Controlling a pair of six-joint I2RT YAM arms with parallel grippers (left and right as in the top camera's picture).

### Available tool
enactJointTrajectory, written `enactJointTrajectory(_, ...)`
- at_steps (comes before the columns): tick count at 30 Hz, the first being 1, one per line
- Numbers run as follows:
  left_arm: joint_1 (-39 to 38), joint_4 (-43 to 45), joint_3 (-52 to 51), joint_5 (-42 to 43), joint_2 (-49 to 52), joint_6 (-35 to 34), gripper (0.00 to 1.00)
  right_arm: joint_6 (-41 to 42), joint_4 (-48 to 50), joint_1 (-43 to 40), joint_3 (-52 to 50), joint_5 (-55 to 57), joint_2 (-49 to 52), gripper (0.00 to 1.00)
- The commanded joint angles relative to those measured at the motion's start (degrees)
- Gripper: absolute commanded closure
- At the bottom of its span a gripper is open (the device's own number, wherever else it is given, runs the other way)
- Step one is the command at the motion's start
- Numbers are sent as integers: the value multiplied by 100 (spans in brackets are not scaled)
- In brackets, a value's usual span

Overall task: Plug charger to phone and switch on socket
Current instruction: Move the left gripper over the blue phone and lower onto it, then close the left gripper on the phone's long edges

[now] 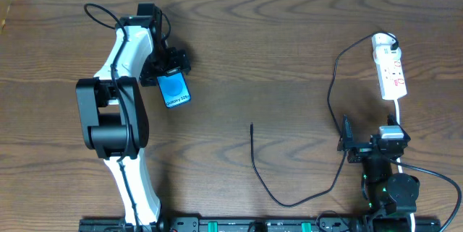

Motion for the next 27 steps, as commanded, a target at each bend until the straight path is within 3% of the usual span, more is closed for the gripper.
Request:
enactJointTrajectory(1,9,28,-35,31,109,-11,1,37,-17,26,-15,63,-35,1)
enactJointTrajectory(17,9,295,-229,26,133,-98,2,37,-17,26,-15,63,-35,1)
enactJointTrajectory(21,9,256,-229,-448,136,-389,2,37,-20,26,-15,63,-35,1)
enactJointTrajectory(27,2,247,-229,-485,138,-420,2,37,-17,26,-15,63,-35,1)
